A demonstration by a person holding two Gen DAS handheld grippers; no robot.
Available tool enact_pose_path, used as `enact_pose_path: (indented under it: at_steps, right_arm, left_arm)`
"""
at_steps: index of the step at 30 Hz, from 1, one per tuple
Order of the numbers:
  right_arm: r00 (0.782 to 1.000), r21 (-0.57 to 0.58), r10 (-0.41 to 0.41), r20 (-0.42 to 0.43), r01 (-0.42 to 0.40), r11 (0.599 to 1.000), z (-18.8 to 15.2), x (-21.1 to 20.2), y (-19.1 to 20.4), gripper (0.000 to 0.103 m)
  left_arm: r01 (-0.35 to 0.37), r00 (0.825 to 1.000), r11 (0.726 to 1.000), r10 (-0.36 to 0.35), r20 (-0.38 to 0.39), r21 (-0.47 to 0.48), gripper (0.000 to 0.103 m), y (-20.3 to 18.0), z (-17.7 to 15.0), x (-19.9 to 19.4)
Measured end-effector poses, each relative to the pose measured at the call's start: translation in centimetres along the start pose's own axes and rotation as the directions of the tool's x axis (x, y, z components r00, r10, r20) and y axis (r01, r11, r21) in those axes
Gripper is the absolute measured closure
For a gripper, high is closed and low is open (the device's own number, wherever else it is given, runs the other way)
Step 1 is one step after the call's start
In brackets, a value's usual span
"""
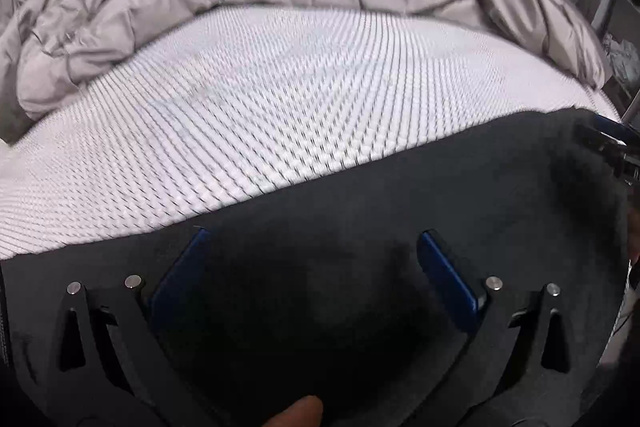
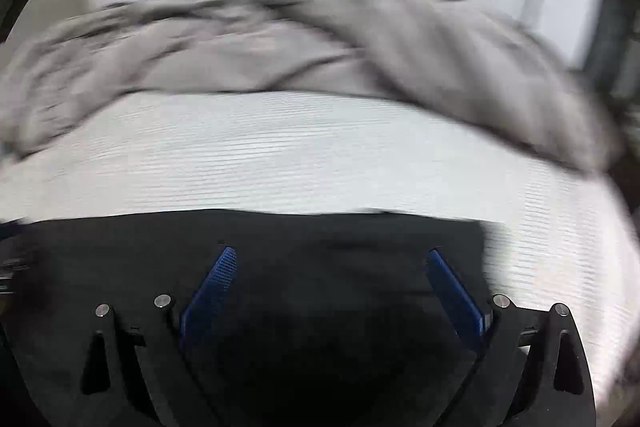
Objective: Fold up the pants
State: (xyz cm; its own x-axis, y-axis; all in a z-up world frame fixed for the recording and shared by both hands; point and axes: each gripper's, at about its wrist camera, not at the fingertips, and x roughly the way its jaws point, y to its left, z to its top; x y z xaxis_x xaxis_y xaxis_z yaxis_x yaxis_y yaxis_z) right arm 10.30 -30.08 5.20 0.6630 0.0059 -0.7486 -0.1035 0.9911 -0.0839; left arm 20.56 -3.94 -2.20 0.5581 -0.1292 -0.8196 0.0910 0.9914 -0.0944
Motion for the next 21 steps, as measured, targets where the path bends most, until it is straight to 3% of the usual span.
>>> enact_pose_path:
  at_steps: [3, 5, 8, 11, 12, 13, 15, 18, 21]
  right_arm:
    - [0.997, -0.131, 0.026, -0.076, -0.036, 0.991, 0.3, 3.7, 5.3, 0.006]
    - [0.995, -0.199, -0.011, -0.101, -0.009, 0.980, -0.1, 4.6, 8.1, 0.007]
    - [0.992, -0.131, -0.023, -0.128, 0.006, 0.991, 0.0, 5.3, 7.2, 0.007]
    - [0.960, -0.050, -0.245, -0.132, 0.241, 0.969, 0.0, 5.8, 4.2, 0.006]
    - [0.946, -0.034, -0.295, -0.135, 0.294, 0.955, 0.0, 5.6, 3.6, 0.006]
    - [0.946, -0.034, -0.297, -0.127, 0.295, 0.955, 0.1, 5.1, 3.4, 0.006]
    - [0.963, -0.063, -0.253, -0.091, 0.248, 0.967, 0.2, 3.4, 4.7, 0.006]
    - [0.996, -0.137, -0.068, -0.064, 0.059, 0.989, -0.6, 0.7, 8.4, 0.006]
    - [0.987, -0.207, 0.103, -0.120, -0.127, 0.970, -2.3, 0.4, 12.0, 0.006]
  left_arm:
    - [-0.009, 1.000, 1.000, 0.009, -0.030, -0.001, 0.000, -0.1, -0.6, 1.5]
    - [-0.012, 1.000, 1.000, 0.012, -0.026, -0.005, 0.000, 0.3, -0.6, 1.3]
    - [-0.025, 0.999, 0.999, 0.024, -0.030, -0.033, 0.000, 1.5, -0.9, 1.2]
    - [-0.007, 1.000, 0.998, 0.005, -0.028, -0.062, 0.000, 2.8, -1.0, 1.0]
    - [-0.020, 1.000, 0.998, 0.018, -0.026, -0.054, 0.000, 2.7, -1.1, 0.9]
    - [-0.030, 0.999, 0.998, 0.029, -0.023, -0.050, 0.001, 2.8, -1.1, 0.7]
    - [-0.024, 1.000, 0.999, 0.024, -0.005, -0.042, 0.001, 2.8, -1.2, 0.0]
    - [-0.001, 1.000, 1.000, 0.001, 0.008, -0.017, 0.001, 2.4, -1.7, -1.3]
    - [-0.055, 0.998, 0.998, 0.055, -0.037, 0.020, 0.000, 2.1, -2.9, -1.3]
